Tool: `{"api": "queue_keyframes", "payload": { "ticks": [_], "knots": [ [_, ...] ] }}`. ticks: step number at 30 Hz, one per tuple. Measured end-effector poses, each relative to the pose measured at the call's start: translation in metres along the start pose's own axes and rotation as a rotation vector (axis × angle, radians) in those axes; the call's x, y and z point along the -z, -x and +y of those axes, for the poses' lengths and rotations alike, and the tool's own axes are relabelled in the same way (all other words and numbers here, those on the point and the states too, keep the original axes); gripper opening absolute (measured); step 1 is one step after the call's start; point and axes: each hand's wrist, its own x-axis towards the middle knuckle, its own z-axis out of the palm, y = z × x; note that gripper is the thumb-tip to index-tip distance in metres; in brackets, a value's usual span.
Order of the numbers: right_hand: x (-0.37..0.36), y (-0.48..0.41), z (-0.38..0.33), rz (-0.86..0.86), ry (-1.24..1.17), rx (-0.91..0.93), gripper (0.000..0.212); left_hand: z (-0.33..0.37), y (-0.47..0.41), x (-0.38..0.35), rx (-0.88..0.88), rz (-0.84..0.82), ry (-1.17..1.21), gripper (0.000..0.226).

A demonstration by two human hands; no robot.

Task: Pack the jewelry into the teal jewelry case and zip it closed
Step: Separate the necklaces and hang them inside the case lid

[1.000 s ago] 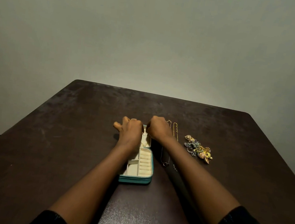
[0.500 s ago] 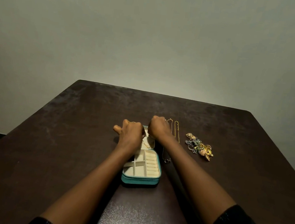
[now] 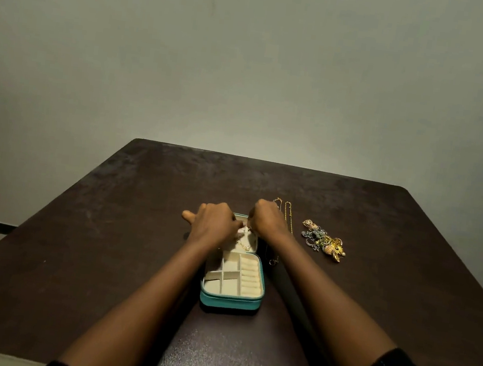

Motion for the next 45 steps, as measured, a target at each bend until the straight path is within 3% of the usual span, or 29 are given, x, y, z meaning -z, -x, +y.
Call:
{"api": "queue_keyframes", "payload": {
  "ticks": [3, 5, 8, 13, 17, 21, 25, 33, 41, 45],
  "knots": [
    [0.003, 0.005, 0.002, -0.002, -0.024, -0.016, 0.026, -0.015, -0.004, -0.003, 0.082, 0.083, 0.120, 0.034],
    [0.004, 0.007, 0.003, -0.006, -0.036, -0.017, 0.026, -0.022, -0.005, -0.008, 0.200, -0.015, 0.240, 0.049],
    [0.007, 0.012, 0.003, -0.021, -0.042, -0.021, 0.027, -0.024, -0.005, -0.016, 0.270, -0.107, 0.304, 0.051],
    [0.011, 0.017, 0.006, -0.026, -0.094, -0.030, 0.024, -0.020, -0.004, -0.016, 0.232, -0.097, 0.429, 0.040],
    [0.021, 0.022, 0.006, 0.003, -0.128, -0.039, 0.024, -0.021, 0.000, -0.017, 0.216, -0.020, 0.707, 0.017],
    [0.033, 0.024, 0.002, 0.016, -0.172, -0.007, 0.020, -0.023, -0.002, -0.019, 0.248, 0.025, 1.061, 0.019],
    [0.045, 0.031, 0.002, 0.045, -0.299, 0.046, 0.017, -0.024, 0.002, -0.014, 0.191, 0.133, 1.241, 0.018],
    [0.037, 0.045, 0.006, 0.261, -0.536, 0.098, 0.031, -0.029, 0.005, -0.014, -0.012, 0.279, 1.245, 0.025],
    [0.030, 0.053, 0.009, 0.191, -0.660, 0.054, 0.028, -0.030, 0.002, -0.018, 0.046, 0.183, 1.303, 0.024],
    [0.023, 0.049, 0.009, 0.220, -0.606, 0.035, 0.025, -0.032, -0.002, -0.020, 0.079, 0.183, 1.249, 0.032]
  ]
}}
